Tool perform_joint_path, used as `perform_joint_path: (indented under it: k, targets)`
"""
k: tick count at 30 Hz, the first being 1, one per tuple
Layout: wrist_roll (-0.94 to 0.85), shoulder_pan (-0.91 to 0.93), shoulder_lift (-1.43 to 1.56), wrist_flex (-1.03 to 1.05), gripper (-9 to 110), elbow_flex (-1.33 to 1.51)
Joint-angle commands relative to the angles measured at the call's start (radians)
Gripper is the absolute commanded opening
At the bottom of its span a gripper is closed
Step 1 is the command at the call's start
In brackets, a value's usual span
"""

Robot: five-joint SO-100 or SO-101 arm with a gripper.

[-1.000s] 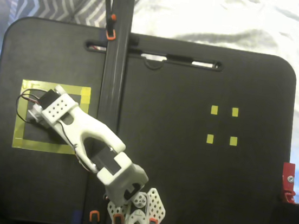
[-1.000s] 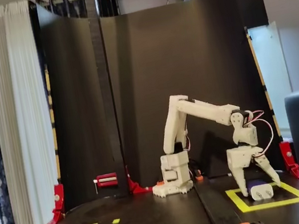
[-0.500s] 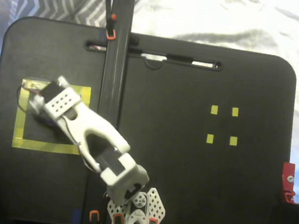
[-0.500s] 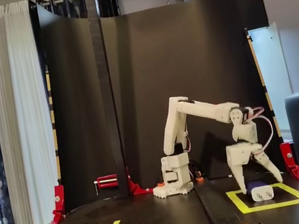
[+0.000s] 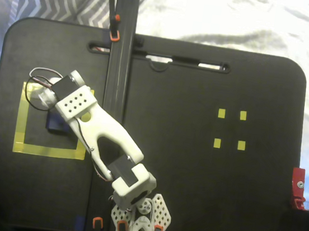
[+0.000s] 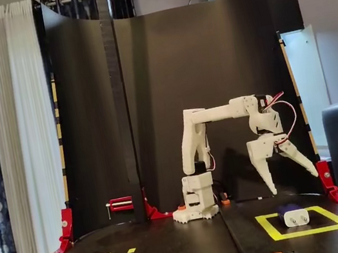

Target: Grasp a block and put it in the designated area.

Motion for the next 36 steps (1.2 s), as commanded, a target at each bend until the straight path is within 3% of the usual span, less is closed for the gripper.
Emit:
perform_joint_path:
  k: [1,4,7,18,36]
  targets:
    - [0.011,0.015,0.058,-0.005,15,-0.035]
    - [0.026,0.029,0.074,-0.012,3,-0.035]
    - [0.028,0.043,0.084,-0.012,0,-0.037]
    - [0.025,0.141,0.167,-0.017,0,-0.035]
    - [0.044,0.515,0.483,-0.273,0,0.094]
